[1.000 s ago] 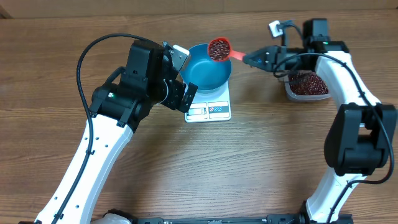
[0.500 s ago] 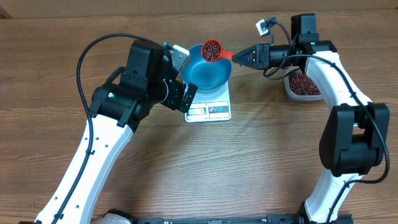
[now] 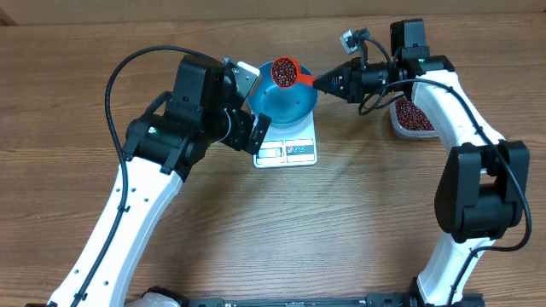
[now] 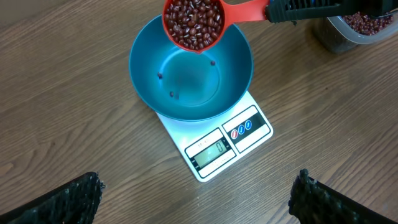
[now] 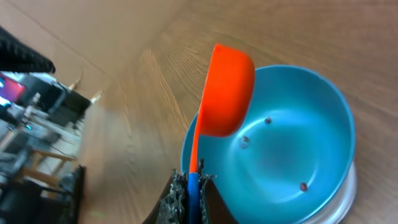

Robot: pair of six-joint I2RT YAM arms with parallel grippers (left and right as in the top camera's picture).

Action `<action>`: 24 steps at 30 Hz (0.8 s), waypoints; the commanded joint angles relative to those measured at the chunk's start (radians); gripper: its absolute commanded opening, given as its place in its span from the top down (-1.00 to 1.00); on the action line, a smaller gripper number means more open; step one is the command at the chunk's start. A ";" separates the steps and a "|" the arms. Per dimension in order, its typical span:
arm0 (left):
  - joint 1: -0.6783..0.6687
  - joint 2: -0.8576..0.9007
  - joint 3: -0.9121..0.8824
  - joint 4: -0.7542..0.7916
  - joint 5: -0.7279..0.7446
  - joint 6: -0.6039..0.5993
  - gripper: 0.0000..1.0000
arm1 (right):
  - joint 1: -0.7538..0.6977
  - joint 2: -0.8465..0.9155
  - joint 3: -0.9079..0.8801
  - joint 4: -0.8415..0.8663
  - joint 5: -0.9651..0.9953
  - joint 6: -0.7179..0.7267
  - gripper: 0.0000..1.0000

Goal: Scoop item into bowl and weigh 150g on scale
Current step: 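Tilt the scoop with the right gripper to pour beans into bowl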

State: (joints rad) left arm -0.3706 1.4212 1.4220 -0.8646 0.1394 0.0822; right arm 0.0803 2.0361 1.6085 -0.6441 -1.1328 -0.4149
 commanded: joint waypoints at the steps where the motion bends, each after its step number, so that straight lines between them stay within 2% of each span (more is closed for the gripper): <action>1: 0.006 -0.003 0.010 0.002 0.014 0.019 -0.99 | 0.004 0.006 0.026 0.008 -0.008 -0.143 0.93; 14: 0.006 -0.003 0.010 0.002 0.014 0.019 -0.99 | 0.003 0.006 0.026 0.008 -0.008 -0.367 0.93; 24: 0.006 -0.003 0.010 0.002 0.014 0.019 -0.99 | 0.003 0.006 0.026 0.015 0.040 -0.406 0.93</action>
State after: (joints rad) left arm -0.3706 1.4212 1.4220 -0.8646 0.1394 0.0822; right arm 0.0803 2.0361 1.6085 -0.6373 -1.1099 -0.7872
